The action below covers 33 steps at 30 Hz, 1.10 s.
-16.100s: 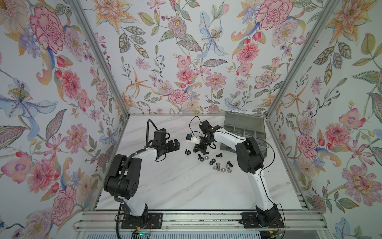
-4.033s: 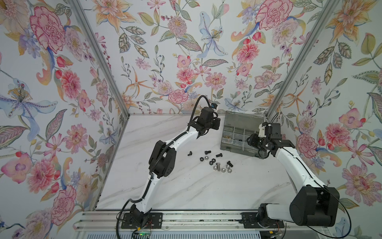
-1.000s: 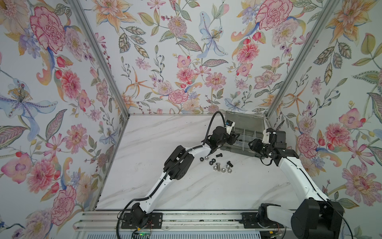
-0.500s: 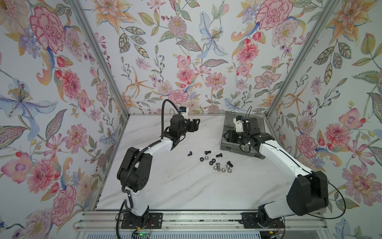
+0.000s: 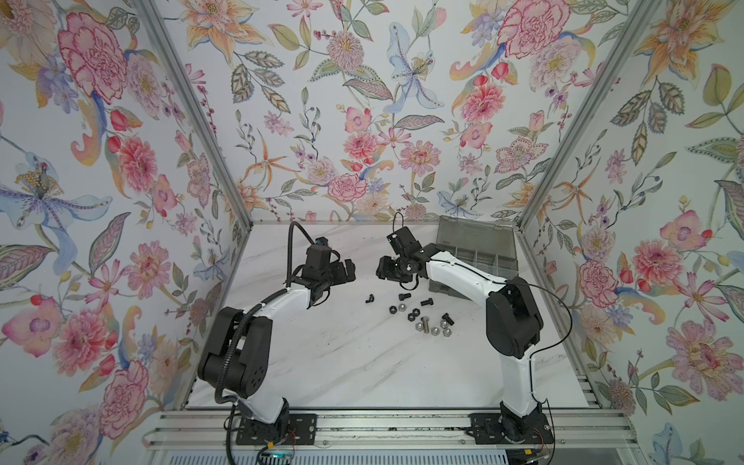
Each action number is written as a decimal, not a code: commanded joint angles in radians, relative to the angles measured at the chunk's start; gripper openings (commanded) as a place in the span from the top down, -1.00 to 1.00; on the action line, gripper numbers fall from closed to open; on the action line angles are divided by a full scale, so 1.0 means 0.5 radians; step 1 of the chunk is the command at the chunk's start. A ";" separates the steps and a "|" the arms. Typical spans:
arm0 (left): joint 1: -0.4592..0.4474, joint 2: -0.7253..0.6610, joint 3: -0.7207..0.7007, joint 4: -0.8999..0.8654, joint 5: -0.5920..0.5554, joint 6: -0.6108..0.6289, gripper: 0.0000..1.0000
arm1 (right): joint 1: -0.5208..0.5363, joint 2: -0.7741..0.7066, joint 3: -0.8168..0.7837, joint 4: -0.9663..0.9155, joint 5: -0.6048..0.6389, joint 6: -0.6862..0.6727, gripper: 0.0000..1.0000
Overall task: Sort the screws and nuts into containers
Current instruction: Pick up the nut from the center of the table.
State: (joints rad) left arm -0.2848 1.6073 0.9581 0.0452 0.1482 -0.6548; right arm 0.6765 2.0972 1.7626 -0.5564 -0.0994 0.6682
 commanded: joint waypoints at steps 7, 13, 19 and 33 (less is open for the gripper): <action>0.114 -0.141 -0.071 -0.226 -0.179 0.127 -0.99 | 0.157 0.391 0.446 -0.440 -0.068 0.163 -0.06; 0.117 -0.174 -0.166 -0.154 -0.154 0.134 -0.99 | 0.186 0.447 0.445 -0.499 -0.021 0.177 -0.02; 0.118 -0.176 -0.223 -0.090 -0.131 0.116 -0.99 | 0.185 0.480 0.419 -0.526 0.002 0.161 -0.01; 0.117 -0.130 -0.210 -0.058 -0.120 0.134 -0.99 | 0.165 0.548 0.396 -0.533 0.061 0.130 0.02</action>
State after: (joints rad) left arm -0.2234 1.5463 0.8532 0.0017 0.0906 -0.6014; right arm 0.7643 2.3257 1.9690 -0.7929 -0.0925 0.7410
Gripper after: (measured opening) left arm 0.995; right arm 0.493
